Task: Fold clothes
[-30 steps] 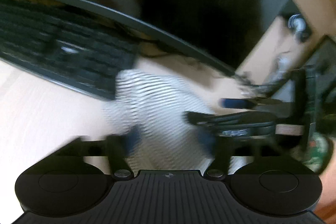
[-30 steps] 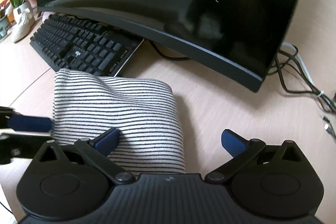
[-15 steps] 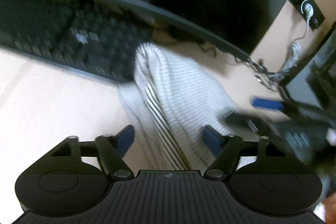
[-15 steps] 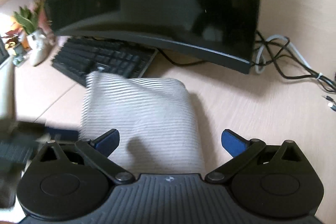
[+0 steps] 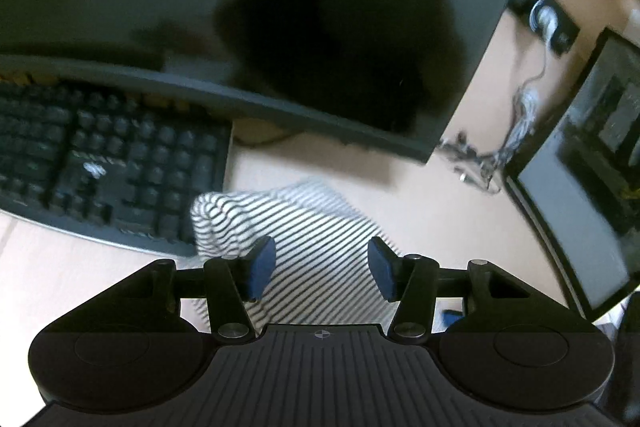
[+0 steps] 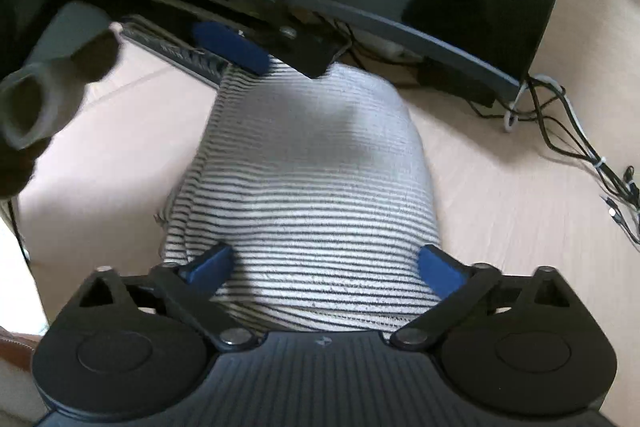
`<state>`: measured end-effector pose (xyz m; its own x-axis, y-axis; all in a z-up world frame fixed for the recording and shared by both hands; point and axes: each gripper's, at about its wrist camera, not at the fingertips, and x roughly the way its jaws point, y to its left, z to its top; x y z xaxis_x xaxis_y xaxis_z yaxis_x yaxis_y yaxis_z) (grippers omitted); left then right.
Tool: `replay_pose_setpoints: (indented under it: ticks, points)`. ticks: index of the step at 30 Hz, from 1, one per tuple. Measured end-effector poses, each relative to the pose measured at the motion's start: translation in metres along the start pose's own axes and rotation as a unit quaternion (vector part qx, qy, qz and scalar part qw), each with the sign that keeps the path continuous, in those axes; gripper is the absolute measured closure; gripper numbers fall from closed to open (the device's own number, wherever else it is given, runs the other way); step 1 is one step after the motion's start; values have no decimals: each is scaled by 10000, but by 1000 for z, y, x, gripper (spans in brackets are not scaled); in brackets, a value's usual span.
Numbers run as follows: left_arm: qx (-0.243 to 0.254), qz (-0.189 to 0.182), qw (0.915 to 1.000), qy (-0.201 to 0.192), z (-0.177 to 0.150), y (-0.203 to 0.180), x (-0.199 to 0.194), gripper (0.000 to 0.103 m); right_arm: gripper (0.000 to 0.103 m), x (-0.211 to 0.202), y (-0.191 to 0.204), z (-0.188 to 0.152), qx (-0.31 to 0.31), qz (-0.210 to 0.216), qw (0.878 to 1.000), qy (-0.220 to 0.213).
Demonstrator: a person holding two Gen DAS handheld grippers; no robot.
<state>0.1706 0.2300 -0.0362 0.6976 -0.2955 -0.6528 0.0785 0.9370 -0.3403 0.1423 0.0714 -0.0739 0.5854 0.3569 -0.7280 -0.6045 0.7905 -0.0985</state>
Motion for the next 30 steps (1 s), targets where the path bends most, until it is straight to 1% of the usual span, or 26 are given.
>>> replay_pose_setpoints:
  ticks: [2,4,9,11,12,14,16,17,19,21,23,25,27,28,30]
  points:
    - [-53,-68,10000,48,-4,7,13,51,0,3,-2,-2,165,-25,9999,30]
    - [-109,-180,9998,42,-5,13,16,51,0,3,-4,-2,314,-40,9995,58]
    - [-315,-404,9987,16,-3,25,22,51,0,6,-2,3,379,-151,9990,190]
    - [-457,-387,9982,-85,-4,25,17,51,0,6,-2,5,374,-145,9989,238]
    - [-473,-340,9982,-162,-7,21,11,49,0,4,-4,5,394,-129,9989,226]
    - [-476,-227,9981,-330,-15,13,-4,37,0,-7,-8,-1,593,-75,9981,149]
    - [-479,-114,9975,-498,-23,4,-20,10,0,-18,-13,-7,793,-13,9968,71]
    - [-473,62,9972,-571,-29,-2,-27,6,0,-24,-18,-12,904,50,9959,24]
    - [-464,455,9954,-700,-44,-14,-44,5,0,-36,-30,-22,1130,184,9934,-73]
    - [-635,826,9915,-786,-63,-28,-59,3,0,-51,-45,-37,1408,368,9892,-149]
    - [-968,1217,9841,-861,-86,-43,-71,0,0,-64,-59,-51,1616,520,9855,-60]
    - [-1256,1623,9745,-903,-111,-60,-77,0,0,-78,-69,-65,1521,559,9867,-119]
    - [-1363,1955,9675,-845,-132,-79,-79,0,0,-91,-79,-79,1416,581,9880,-187]
    - [-1370,2105,9645,-812,-141,-88,-81,0,0,-91,-83,-84,1332,529,9893,-269]
    - [-1317,2437,9577,-781,-155,-104,-84,0,0,-100,-86,-96,1288,592,9889,-453]
